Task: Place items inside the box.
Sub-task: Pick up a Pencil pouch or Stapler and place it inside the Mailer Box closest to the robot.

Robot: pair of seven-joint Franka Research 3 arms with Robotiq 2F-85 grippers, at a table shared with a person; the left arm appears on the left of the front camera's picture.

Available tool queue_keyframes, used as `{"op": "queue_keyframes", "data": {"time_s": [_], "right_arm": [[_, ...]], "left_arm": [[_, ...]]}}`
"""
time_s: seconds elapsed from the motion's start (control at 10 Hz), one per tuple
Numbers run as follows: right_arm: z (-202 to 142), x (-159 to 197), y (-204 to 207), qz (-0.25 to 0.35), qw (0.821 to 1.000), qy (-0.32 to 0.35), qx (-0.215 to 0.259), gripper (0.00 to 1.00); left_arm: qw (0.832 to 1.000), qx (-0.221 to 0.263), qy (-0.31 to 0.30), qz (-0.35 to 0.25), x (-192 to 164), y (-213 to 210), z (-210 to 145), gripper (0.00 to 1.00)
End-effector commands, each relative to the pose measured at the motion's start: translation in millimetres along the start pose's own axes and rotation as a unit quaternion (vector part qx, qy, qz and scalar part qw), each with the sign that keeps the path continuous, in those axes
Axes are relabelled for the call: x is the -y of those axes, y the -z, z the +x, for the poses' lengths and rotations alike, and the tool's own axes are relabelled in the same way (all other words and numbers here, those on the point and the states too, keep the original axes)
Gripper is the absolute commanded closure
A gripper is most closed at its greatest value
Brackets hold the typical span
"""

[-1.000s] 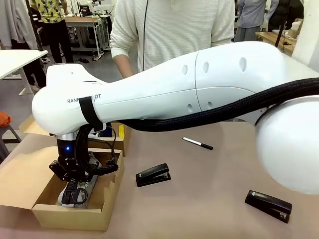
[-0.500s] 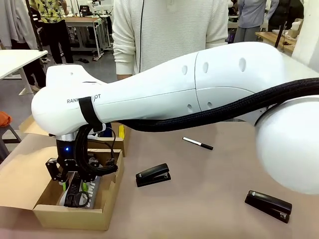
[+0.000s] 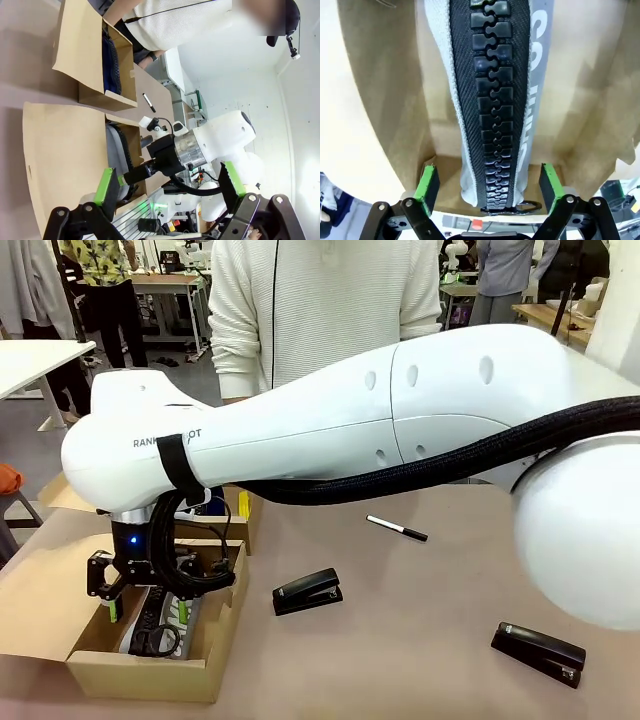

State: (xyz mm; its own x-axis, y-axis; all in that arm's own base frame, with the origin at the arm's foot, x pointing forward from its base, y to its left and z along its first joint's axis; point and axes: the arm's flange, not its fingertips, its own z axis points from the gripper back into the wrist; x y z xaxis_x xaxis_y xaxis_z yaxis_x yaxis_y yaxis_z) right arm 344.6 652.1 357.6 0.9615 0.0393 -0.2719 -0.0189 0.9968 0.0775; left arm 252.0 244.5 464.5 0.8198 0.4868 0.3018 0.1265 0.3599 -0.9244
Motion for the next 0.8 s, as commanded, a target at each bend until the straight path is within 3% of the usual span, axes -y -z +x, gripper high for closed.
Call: {"op": "queue_keyframes", "data": {"time_s": [0.0,0.2,0.5,0.6,0.7], "right_arm": [[-10.9,5.6,-16.4,0.008,1.000,-0.018,0.000,0.00],[-56.4,43.3,-60.7,-0.015,0.997,-0.080,0.005,0.00],[-120.9,145.5,-105.3,-0.071,0.996,-0.048,0.037,0.00],[-136.8,144.9,-99.0,-0.084,0.995,-0.005,0.058,0.00],[-97.6,92.0,-111.0,-0.059,0.997,-0.052,0.027,0.00]], "left_arm": [[1.000,0.003,0.009,-0.009,1.6,0.0,-0.2,0.00],[1.000,0.003,0.009,-0.009,1.6,0.0,-0.2,0.00],[1.000,0.003,0.009,-0.009,1.6,0.0,-0.2,0.00],[1.000,0.003,0.009,-0.009,1.6,0.0,-0.2,0.00],[1.000,0.003,0.009,-0.009,1.6,0.0,-0.2,0.00]]}}
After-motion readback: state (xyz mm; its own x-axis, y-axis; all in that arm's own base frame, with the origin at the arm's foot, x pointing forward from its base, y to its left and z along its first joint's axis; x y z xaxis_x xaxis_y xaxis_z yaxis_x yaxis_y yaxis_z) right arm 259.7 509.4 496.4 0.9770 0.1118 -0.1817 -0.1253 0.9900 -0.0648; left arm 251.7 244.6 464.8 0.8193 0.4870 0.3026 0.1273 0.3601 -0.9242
